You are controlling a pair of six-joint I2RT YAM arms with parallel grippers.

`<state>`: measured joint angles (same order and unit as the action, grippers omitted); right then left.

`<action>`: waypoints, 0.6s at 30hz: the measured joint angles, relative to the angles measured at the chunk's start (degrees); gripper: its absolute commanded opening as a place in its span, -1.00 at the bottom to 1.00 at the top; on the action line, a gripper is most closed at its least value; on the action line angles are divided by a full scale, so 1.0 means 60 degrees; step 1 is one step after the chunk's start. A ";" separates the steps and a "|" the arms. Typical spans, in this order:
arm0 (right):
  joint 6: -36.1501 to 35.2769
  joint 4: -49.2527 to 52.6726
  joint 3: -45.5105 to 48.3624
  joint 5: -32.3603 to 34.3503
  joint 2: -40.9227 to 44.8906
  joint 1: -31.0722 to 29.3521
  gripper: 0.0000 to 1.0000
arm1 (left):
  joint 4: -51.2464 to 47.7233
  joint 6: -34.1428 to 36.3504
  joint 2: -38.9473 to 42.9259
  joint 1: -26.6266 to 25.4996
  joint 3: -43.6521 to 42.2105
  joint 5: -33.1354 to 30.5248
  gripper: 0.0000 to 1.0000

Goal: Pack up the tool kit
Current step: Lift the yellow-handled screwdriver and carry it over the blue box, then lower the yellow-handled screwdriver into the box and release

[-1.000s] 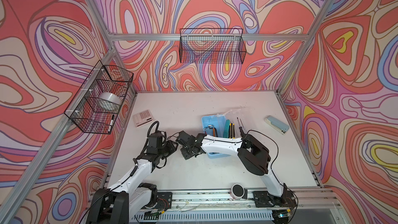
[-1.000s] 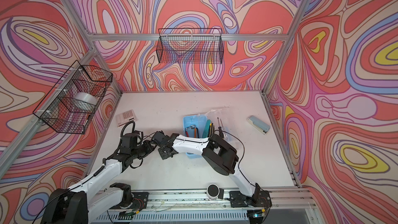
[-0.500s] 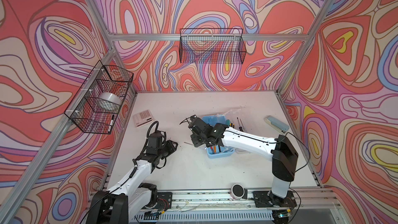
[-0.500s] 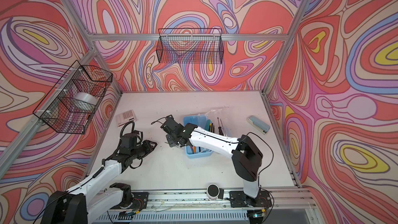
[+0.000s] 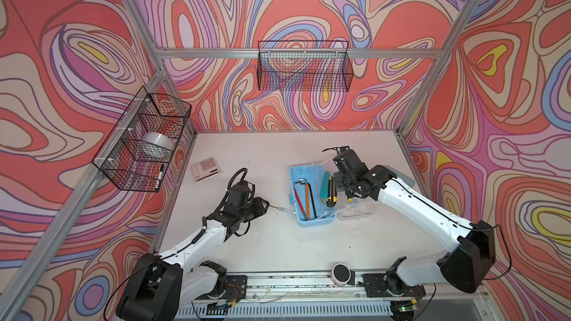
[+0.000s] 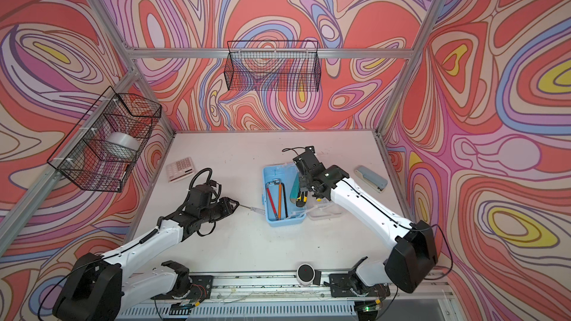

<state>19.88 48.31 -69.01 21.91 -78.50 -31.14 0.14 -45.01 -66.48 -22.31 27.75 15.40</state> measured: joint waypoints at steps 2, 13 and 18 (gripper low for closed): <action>-0.0146 0.0029 0.0237 -0.0007 0.0164 0.0481 -1.00 | 0.0015 0.0000 -0.0229 -0.0211 0.0200 -0.0066 -0.29; -0.0594 -0.0051 0.0882 -0.0510 -0.0080 0.1515 -1.00 | 0.0229 0.0033 -0.0623 -0.0597 0.0586 -0.0193 -0.30; -0.0659 -0.0051 0.0882 -0.0554 -0.0219 0.1636 -1.00 | 0.0229 0.0076 -0.0725 -0.0597 0.0616 -0.0248 -0.29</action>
<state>15.92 48.01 -63.72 18.59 -79.81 -21.32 1.52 -44.56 -70.83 -25.89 31.44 13.91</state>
